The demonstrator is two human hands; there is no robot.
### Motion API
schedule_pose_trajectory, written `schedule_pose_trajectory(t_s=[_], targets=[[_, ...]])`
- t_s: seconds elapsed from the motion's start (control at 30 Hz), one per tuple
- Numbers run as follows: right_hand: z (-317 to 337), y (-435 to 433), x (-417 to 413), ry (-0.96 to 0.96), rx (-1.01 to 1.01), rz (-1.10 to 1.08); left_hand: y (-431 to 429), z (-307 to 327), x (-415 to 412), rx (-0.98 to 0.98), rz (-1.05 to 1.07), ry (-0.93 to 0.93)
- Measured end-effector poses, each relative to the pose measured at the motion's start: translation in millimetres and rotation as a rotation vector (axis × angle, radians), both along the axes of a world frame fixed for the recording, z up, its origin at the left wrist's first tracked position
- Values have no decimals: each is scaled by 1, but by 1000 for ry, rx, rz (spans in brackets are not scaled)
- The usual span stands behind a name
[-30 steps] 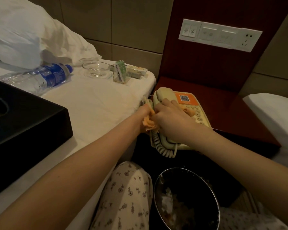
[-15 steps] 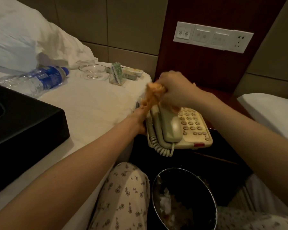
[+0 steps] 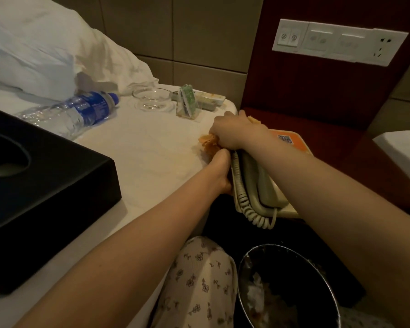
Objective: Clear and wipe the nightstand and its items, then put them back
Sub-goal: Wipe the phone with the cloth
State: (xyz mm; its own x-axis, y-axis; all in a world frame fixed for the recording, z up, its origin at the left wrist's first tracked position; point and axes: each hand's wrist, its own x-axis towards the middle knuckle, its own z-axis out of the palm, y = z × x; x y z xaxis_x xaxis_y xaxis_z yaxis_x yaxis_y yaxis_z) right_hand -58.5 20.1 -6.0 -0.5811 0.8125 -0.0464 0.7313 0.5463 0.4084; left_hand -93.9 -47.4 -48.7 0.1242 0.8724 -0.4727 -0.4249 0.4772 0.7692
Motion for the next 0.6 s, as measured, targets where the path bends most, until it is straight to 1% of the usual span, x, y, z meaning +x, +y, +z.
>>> schedule_pose_trajectory(t_s=[0.1, 0.23, 0.37, 0.47, 0.6], targets=[[-4, 0, 4, 26, 1, -20, 1, 2, -3, -38, -24, -27], [-1, -3, 7, 61, -46, 16, 4, -3, -4, -74, -20, -86], [3, -17, 17, 23, -56, 76, 3, -5, -9, -99, 14, -186], [4, -27, 26, 8, -67, 113, 0, -5, -12, -89, 55, -206], [7, -38, 30, 4, -98, 143, -8, -3, -14, -71, 99, -280]])
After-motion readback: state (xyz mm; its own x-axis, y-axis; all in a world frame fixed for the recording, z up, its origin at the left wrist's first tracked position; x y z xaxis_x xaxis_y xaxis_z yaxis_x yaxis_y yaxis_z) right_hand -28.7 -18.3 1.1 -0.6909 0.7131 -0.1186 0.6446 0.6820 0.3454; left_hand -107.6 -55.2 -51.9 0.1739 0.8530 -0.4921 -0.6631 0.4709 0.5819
